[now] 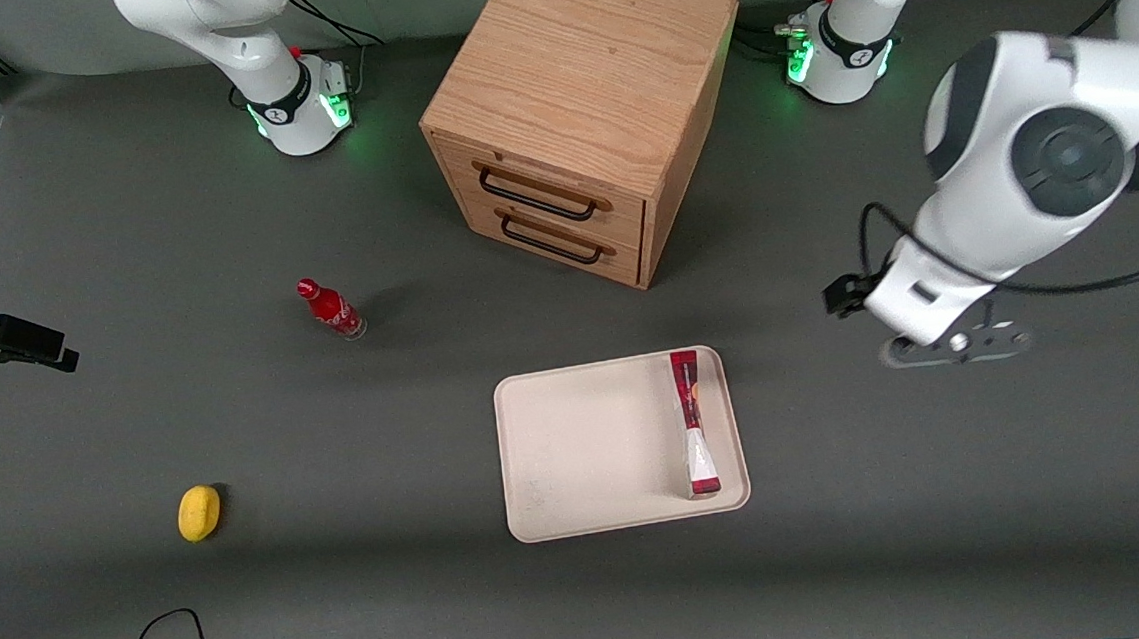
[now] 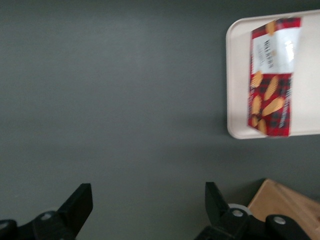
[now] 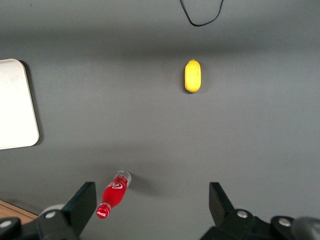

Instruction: Place red cookie box on tray

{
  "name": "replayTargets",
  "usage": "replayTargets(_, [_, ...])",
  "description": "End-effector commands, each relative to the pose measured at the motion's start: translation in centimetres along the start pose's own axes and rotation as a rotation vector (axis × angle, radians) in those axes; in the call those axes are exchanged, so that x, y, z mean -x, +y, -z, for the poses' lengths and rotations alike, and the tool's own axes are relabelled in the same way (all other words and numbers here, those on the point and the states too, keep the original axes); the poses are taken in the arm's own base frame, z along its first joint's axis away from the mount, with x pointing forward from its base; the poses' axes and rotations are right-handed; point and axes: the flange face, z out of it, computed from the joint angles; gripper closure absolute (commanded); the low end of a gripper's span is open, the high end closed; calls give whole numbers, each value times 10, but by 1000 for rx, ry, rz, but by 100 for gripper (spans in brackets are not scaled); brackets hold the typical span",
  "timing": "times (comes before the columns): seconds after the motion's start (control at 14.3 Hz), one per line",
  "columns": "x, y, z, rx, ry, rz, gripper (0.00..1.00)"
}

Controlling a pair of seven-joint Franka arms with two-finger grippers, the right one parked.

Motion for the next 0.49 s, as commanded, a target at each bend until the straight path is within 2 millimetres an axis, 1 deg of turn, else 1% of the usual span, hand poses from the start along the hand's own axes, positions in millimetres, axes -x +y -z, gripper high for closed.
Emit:
replayTargets(0.0, [33, -63, 10, 10, 11, -52, 0])
replayTargets(0.14, [36, -114, 19, 16, -6, 13, 0])
replayTargets(0.21, [37, -138, 20, 14, -20, 11, 0])
replayTargets(0.28, [38, -158, 24, 17, -36, -23, 0])
replayTargets(0.42, [38, -196, 37, 24, -32, 10, 0])
